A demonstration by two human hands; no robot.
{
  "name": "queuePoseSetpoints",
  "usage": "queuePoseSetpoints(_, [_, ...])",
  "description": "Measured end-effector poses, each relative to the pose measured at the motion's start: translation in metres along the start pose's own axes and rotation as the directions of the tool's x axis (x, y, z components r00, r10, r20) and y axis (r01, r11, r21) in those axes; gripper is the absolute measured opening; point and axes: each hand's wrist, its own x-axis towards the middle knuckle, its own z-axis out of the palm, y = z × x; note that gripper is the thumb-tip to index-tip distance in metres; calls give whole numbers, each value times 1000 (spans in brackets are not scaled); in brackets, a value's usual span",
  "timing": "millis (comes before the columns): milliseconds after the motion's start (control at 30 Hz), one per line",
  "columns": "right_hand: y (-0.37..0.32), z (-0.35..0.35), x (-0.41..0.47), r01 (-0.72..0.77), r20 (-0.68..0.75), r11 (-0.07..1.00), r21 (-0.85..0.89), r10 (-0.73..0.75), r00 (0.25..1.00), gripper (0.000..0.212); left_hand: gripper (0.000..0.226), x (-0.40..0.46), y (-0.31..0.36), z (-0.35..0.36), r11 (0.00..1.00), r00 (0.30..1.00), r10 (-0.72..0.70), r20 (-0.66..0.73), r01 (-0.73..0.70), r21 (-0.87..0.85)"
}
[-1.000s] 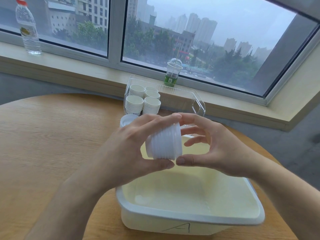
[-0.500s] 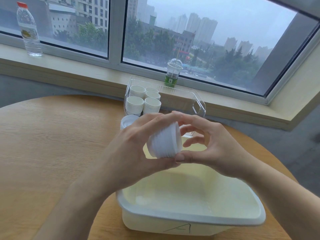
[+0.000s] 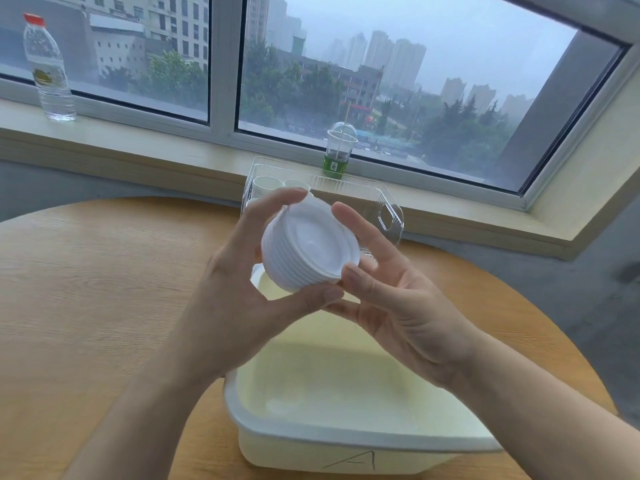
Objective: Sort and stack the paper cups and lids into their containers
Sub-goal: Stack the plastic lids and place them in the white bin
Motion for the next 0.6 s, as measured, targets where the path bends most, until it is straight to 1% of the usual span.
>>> queuePoseSetpoints(67, [-1, -1, 1, 8, -15, 1000, -24, -8, 1000, 69, 79, 1, 0, -1, 999, 1000, -8, 23, 9, -51])
queuePoseSetpoints(167, [-3, -5, 3, 13, -46, 995, -101, -18, 999, 70, 65, 3, 0, -6, 988, 998, -26, 54, 34, -150])
queuePoseSetpoints(300, [-3, -12, 4, 23, -67, 978, -210, -38, 997, 69, 49, 6, -2, -12, 972, 994, -92, 63, 103, -210])
queuePoseSetpoints(500, [3, -17, 4, 24, -80, 963, -269, -47, 996, 73, 49, 5, -4, -15, 959, 977, -147, 157, 180, -220])
queuePoseSetpoints(567, [5, -20, 2, 8, -64, 954, -298, -28, 998, 73, 48, 5, -5, -19, 968, 969, -154, 192, 187, -167])
queuePoseSetpoints(600, [5, -22, 1, -7, -60, 948, -319, -12, 998, 73, 45, 4, -7, -21, 977, 967, -156, 202, 182, -115])
